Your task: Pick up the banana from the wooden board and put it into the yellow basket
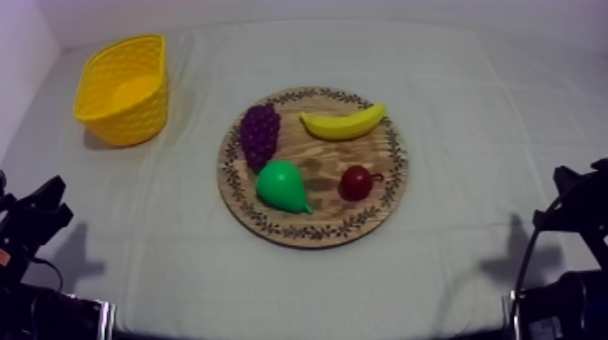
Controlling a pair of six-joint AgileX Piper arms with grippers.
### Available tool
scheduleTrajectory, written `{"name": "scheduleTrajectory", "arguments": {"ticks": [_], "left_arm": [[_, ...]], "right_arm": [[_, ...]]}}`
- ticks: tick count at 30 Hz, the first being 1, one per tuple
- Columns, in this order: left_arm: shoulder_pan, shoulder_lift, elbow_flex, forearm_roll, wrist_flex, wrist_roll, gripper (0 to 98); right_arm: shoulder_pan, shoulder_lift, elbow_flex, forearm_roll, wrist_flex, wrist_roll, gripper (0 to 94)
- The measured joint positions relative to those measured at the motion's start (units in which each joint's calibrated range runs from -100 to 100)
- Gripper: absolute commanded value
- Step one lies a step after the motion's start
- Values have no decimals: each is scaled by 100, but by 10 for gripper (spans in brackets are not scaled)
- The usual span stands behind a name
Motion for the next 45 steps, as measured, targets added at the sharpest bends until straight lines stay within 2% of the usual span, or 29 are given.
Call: {"name": "scheduleTrajectory", "arguments": {"ticks": [35, 38, 45], "left_arm": [[0, 0, 0, 0, 2, -32, 10], [0, 0, 0, 6, -6, -98, 28], [99, 193, -4, 170, -463, -460, 39]], "right_arm": [[0, 0, 0, 0, 5, -1, 3], [0, 0, 0, 0, 5, -1, 3], [0, 0, 0, 0, 5, -1, 3]]}}
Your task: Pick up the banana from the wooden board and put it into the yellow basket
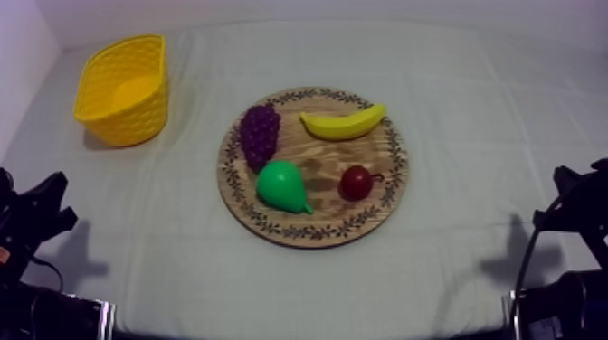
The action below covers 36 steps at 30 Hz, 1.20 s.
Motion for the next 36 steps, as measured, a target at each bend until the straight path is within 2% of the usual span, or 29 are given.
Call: {"name": "scheduleTrajectory", "arguments": {"ticks": [3, 6, 11, 14, 20, 27, 36], "left_arm": [[152, 366, -297, 0, -137, -154, 41], [369, 848, -807, -124, -271, -245, 41], [898, 1892, -1935, -601, -459, -72, 42], [1197, 2561, -2669, -774, -477, -51, 42], [1788, 3774, -4196, -857, -493, -368, 42], [2398, 5196, -5663, -857, -514, -717, 42], [2967, 6815, -6681, -875, -563, -996, 43]], "right_arm": [[0, 0, 0, 0, 0, 0, 3], [0, 0, 0, 0, 0, 0, 3], [0, 0, 0, 0, 0, 0, 3], [0, 0, 0, 0, 0, 0, 3], [0, 0, 0, 0, 0, 0, 3], [0, 0, 0, 0, 0, 0, 3], [0, 0, 0, 0, 0, 0, 3]]}}
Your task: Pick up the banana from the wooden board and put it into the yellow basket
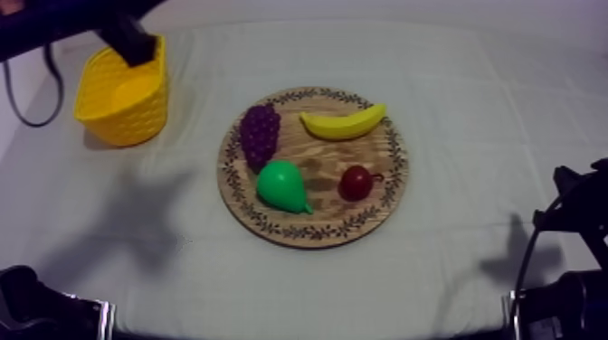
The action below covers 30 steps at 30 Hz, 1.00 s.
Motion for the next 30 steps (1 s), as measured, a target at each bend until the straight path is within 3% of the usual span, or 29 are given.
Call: {"name": "scheduleTrajectory", "arguments": {"ticks": [7, 30], "left_arm": [[278, 1084, -491, -228, 247, 25, 43], [435, 3176, -478, -262, 401, -161, 63]], "right_arm": [[0, 0, 0, 0, 0, 0, 3], [0, 0, 0, 0, 0, 1, 3]]}}
